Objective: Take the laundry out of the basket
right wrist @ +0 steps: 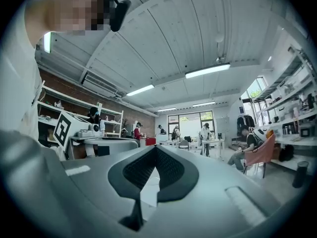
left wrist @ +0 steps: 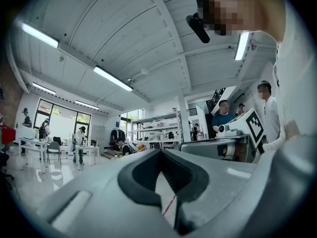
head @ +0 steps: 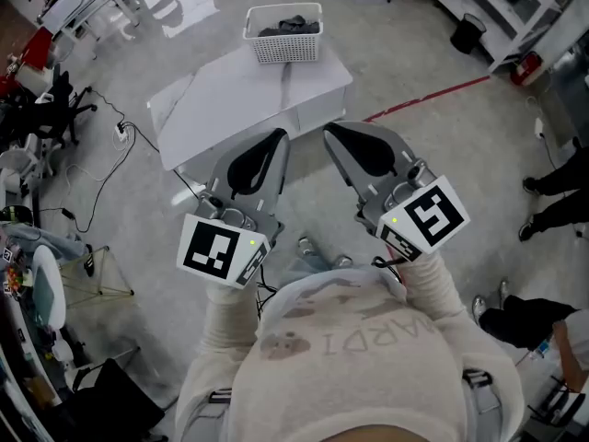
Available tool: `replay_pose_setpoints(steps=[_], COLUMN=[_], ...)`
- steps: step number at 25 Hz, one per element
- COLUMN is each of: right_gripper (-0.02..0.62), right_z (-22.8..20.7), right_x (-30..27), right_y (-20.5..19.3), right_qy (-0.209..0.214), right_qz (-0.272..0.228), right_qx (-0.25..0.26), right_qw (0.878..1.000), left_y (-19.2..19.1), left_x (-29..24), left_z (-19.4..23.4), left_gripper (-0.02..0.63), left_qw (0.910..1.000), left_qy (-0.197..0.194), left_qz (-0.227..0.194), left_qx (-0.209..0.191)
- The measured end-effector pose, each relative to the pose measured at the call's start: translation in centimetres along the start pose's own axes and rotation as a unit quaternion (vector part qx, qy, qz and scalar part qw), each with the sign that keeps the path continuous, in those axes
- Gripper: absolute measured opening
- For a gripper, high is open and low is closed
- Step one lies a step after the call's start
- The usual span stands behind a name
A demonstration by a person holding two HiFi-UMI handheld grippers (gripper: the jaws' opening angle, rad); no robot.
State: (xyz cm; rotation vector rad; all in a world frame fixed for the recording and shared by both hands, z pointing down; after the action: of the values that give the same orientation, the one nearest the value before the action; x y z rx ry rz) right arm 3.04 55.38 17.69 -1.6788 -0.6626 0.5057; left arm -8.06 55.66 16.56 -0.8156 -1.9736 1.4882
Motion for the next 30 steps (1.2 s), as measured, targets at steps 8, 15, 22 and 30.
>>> replay_pose_setpoints(steps=[8, 15, 22, 30], right_gripper=[0.028, 0.028, 0.028, 0.029], right_z=[-0.9, -2.2, -3.0, -7.5], right_x=[-0.7, -3.3, -6.4, -8.3], right_y=[0.1, 0.5, -0.1, -0.6], right_qy=[-0.009, -0.023, -0.033, -0.038], right_qz=[-0.001, -0.016, -0.014, 0.001], right_qx=[0.006, -0.012, -0.018, -0.024], right_qw=[1.0, 1.0, 0.999, 0.999], left_y=[-0.5, -1.1, -2.3, -4.0], left_x=[-1.1, -2.2, -3.1, -7.4], left_z=[0.8, 3.5, 6.6, 8.8], left_gripper=[0.001, 0.001, 0.001, 0.001], left_qw=[0.9999, 0.9998, 0.9993, 0.9992], left_qy=[-0.01, -0.017, -0.035, -0.035], left_qz=[-0.005, -0.014, -0.016, -0.014], left_qx=[0.0, 0.0, -0.001, 0.012])
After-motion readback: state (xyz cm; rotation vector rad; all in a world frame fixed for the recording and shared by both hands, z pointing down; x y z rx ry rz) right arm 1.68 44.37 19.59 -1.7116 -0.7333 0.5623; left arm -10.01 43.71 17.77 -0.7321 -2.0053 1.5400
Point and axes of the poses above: the fingertips, and each gripper's own axes: x backward along the fingers, z to its left, y out of its top, the point moved 4 cm from there along x, backward along the fingers, and after that the axes turned 12 degrees about -x, right-handed, at the moved point
